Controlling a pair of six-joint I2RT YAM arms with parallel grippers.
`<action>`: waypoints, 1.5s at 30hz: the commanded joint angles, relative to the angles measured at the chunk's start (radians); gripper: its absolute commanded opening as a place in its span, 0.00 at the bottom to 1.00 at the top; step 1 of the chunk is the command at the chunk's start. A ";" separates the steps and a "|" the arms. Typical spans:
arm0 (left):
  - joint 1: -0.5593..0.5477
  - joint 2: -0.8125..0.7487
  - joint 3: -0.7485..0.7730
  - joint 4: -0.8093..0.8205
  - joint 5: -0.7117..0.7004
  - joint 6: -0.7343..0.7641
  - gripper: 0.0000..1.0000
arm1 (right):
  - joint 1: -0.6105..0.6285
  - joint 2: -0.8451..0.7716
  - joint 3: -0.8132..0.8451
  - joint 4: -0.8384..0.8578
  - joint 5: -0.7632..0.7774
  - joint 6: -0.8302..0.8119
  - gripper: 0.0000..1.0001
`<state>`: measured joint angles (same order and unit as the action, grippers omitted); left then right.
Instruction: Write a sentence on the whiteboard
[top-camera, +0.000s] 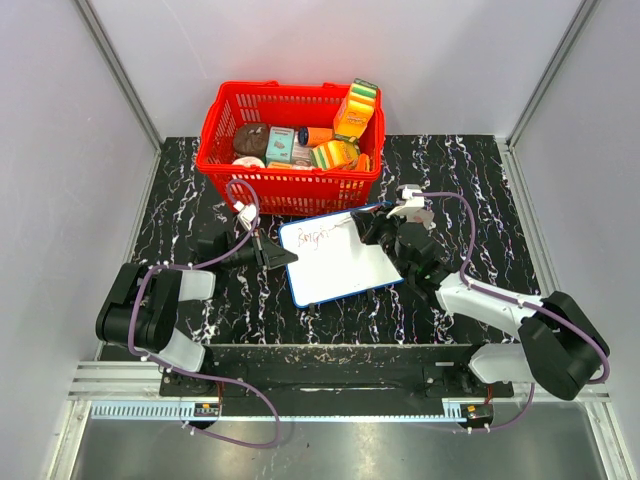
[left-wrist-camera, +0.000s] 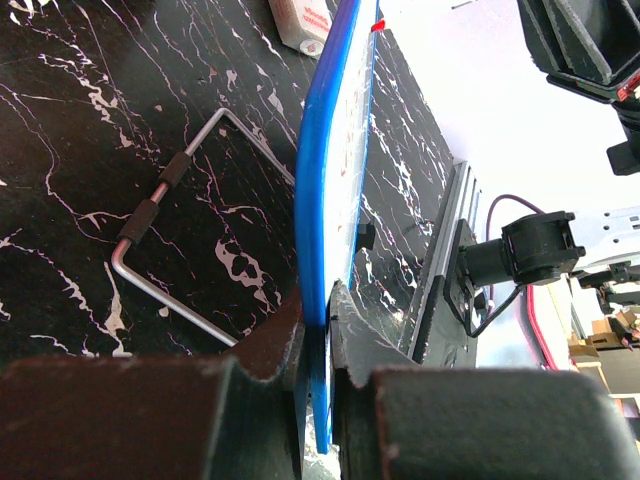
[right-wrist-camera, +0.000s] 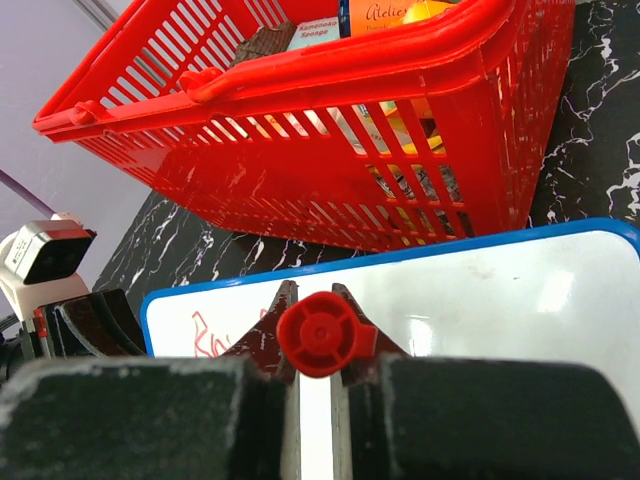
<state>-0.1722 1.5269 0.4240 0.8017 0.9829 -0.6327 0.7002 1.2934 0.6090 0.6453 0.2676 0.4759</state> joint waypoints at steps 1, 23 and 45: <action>-0.010 -0.002 0.012 -0.021 -0.061 0.102 0.00 | -0.008 -0.017 0.021 0.070 -0.018 -0.008 0.00; -0.010 -0.004 0.010 -0.021 -0.058 0.100 0.00 | -0.008 0.044 0.043 0.059 -0.015 0.003 0.00; -0.012 -0.004 0.013 -0.024 -0.062 0.103 0.00 | -0.007 0.009 -0.015 0.016 -0.054 0.012 0.00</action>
<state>-0.1722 1.5269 0.4244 0.7956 0.9825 -0.6289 0.6991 1.3231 0.6090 0.6731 0.2276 0.4843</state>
